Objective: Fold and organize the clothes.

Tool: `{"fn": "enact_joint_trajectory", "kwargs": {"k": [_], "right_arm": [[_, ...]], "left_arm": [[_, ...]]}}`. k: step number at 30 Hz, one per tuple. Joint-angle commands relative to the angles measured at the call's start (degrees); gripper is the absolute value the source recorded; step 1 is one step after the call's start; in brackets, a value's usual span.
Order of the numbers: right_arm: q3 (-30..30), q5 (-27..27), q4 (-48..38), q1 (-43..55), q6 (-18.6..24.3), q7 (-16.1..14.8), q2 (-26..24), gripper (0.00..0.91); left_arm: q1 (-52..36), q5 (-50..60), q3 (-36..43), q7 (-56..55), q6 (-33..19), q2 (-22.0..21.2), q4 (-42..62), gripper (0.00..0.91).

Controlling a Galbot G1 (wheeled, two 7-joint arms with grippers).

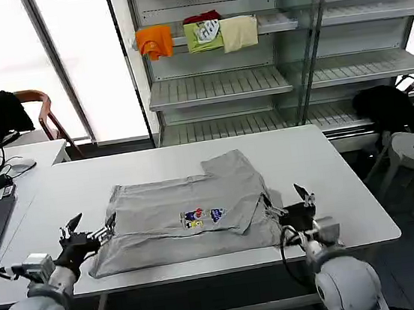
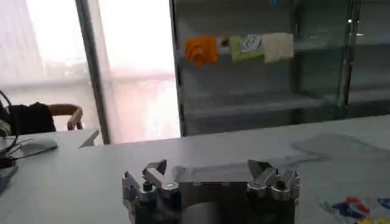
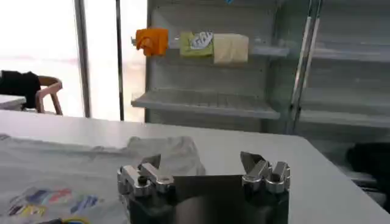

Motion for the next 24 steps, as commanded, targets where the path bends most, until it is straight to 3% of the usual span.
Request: {"fn": "enact_joint_trajectory", "kwargs": {"k": [1, 3, 8, 15, 21, 24], "right_arm": [[-1.1, -0.5, -27.1, 20.7, 1.5, -1.2, 5.5, 0.907], [-0.3, -4.5, -34.8, 25.0, 4.9, -2.7, 7.6, 0.907], [1.3, -4.5, -42.5, 28.4, 6.8, -3.5, 11.0, 0.907], [1.5, -3.8, -53.5, 33.5, 9.2, -5.4, 11.0, 0.907], [2.0, -5.6, -59.3, 36.5, 12.4, -8.8, 11.0, 0.907], [2.0, -6.1, -61.0, 37.3, 13.4, -8.8, 11.0, 0.907]], "left_arm": [[-22.0, 1.4, 7.7, 1.7, 0.1, -0.7, 19.8, 0.907], [-24.7, 2.9, 8.6, 1.7, 0.1, -1.3, 25.2, 0.907], [-28.5, 6.8, 10.3, 2.6, 0.1, -1.3, 33.0, 0.907], [-32.9, 10.8, 11.6, 4.5, 0.1, -1.4, 42.7, 0.907], [-34.2, 11.9, 11.6, 5.2, -0.1, -2.0, 46.5, 0.907], [-34.5, 12.3, 11.6, 5.8, -0.7, -2.1, 47.7, 0.907]]}}
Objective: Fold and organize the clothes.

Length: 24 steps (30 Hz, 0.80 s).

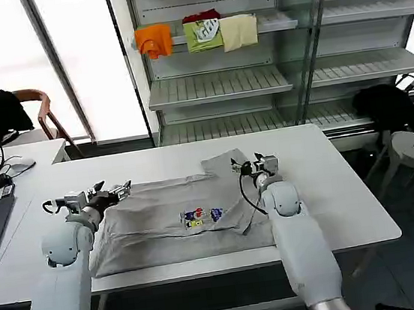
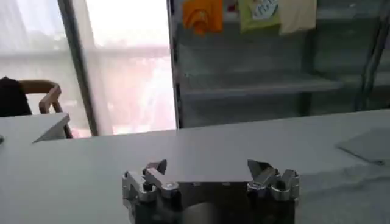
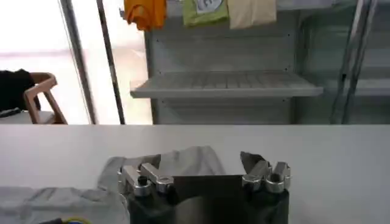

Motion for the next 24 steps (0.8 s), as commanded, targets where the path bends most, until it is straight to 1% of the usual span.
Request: {"fn": "enact_joint_trajectory", "kwargs": {"k": [1, 4, 8, 14, 16, 17, 18, 20, 21, 22, 24], "right_arm": [[0.3, -1.5, -13.6, 6.9, 3.9, -2.6, 2.8, 0.907], [0.3, -1.5, -15.2, 7.7, 5.0, -2.8, 2.8, 0.907], [0.2, -2.0, -17.9, 8.7, 5.9, -2.2, 2.8, 0.907], [-0.1, -2.2, -19.2, 8.9, 6.0, -1.1, 2.8, 0.907], [-0.1, -2.4, -19.2, 8.7, 6.0, -0.9, 2.8, 0.856], [-0.1, -2.8, -19.2, 8.6, 6.0, -0.8, 2.8, 0.746], [-0.1, -3.0, -19.2, 8.4, 6.0, -0.8, 2.8, 0.564], [-0.2, -3.3, -19.2, 8.3, 6.0, -0.5, 2.8, 0.383], [-0.2, -3.7, -19.2, 8.3, 6.0, -0.4, 2.8, 0.232], [-0.2, -4.0, -19.2, 8.2, 6.0, -0.3, 2.8, 0.101], [-0.4, -4.5, -18.8, 8.0, 5.9, -0.4, 2.8, 0.03]], "left_arm": [[-6.1, 3.3, 1.5, 1.9, -0.9, -0.3, 12.7, 0.907], [-6.5, 3.6, 1.4, 2.1, -1.4, -0.4, 13.6, 0.907], [-6.9, 4.4, 1.3, 2.0, -1.4, -0.8, 14.8, 0.907], [-6.9, 5.1, 1.2, 1.9, -1.3, -1.2, 15.3, 0.907], [-7.0, 5.2, 1.1, 1.9, -1.4, -1.3, 15.4, 0.907], [-7.1, 5.2, 1.1, 1.9, -1.3, -1.3, 15.4, 0.907], [-7.1, 5.2, 1.0, 1.9, -1.4, -1.3, 15.5, 0.907], [-7.1, 5.2, 1.1, 1.9, -1.4, -1.2, 15.6, 0.816], [-7.2, 5.2, 1.0, 1.8, -1.4, -1.2, 15.7, 0.685], [-7.2, 5.2, 1.1, 1.8, -1.4, -1.2, 15.8, 0.584], [-7.2, 5.2, 1.0, 1.7, -1.4, -1.2, 16.0, 0.494]]}}
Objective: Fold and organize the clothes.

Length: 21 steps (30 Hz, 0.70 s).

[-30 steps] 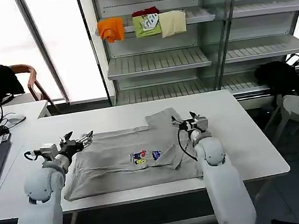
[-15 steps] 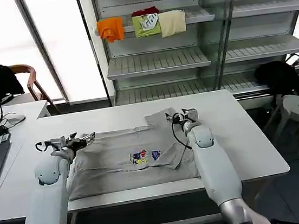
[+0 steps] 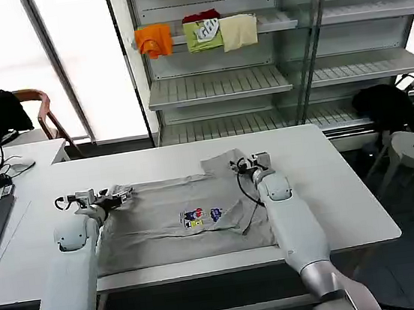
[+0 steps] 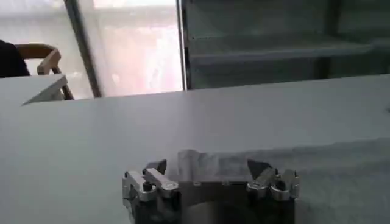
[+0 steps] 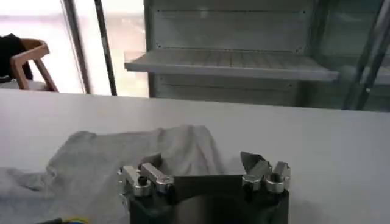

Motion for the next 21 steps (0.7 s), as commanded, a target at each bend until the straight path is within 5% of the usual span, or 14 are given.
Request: {"fn": "enact_joint_trajectory", "kwargs": {"k": [1, 8, 10, 21], "right_arm": [[-0.1, -1.4, -2.2, 0.7, 0.4, 0.1, 2.8, 0.0], [-0.3, -2.4, -2.0, 0.3, -0.4, 0.2, 2.8, 0.0], [-0.2, -2.4, -1.7, 0.1, -0.7, 0.2, 2.8, 0.0], [-0.7, -2.0, 5.1, -2.8, -0.7, -0.3, 2.8, 0.0]], "left_arm": [[-0.7, 0.6, 0.1, 0.1, -0.1, 0.0, 2.1, 0.433], [-0.8, -1.1, -0.4, 0.1, 0.3, 0.3, 2.0, 0.252], [-0.9, -1.5, -0.4, 0.2, 0.4, 0.3, 2.1, 0.01], [-0.7, -1.4, 0.0, 1.2, 0.4, 0.0, 2.9, 0.0]]}}
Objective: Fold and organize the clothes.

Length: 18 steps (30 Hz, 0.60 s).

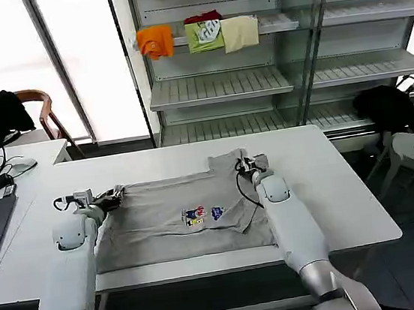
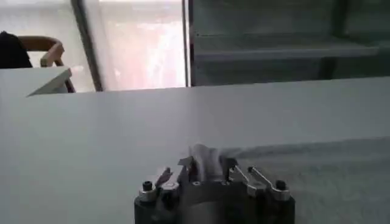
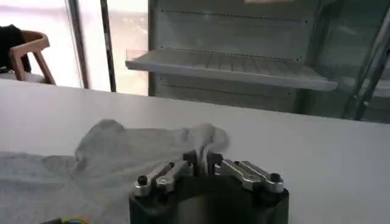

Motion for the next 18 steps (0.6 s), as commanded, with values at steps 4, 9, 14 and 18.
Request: {"fn": "enact_joint_trajectory", "kwargs": {"k": [4, 9, 14, 18], "right_arm": [[-0.3, 0.6, 6.4, -2.4, -0.6, -0.1, 2.9, 0.0], [-1.2, 4.0, 11.2, -4.4, 0.7, 1.5, 2.9, 0.0], [-3.8, 7.7, 20.5, -6.8, -0.9, 3.4, 2.9, 0.0], [-5.6, 8.9, 27.4, -9.2, -4.0, 3.8, 1.2, 0.0]], "left_arm": [[0.1, -0.3, 0.4, 0.7, -0.5, 0.0, 0.7, 0.0], [0.9, -5.0, -0.2, -0.1, -4.5, 0.4, -2.0, 0.0], [2.8, -10.0, -0.7, -0.7, -4.9, 1.5, -7.3, 0.0], [5.1, -12.3, -1.3, -0.7, -3.4, 2.0, -12.6, 0.0]]}}
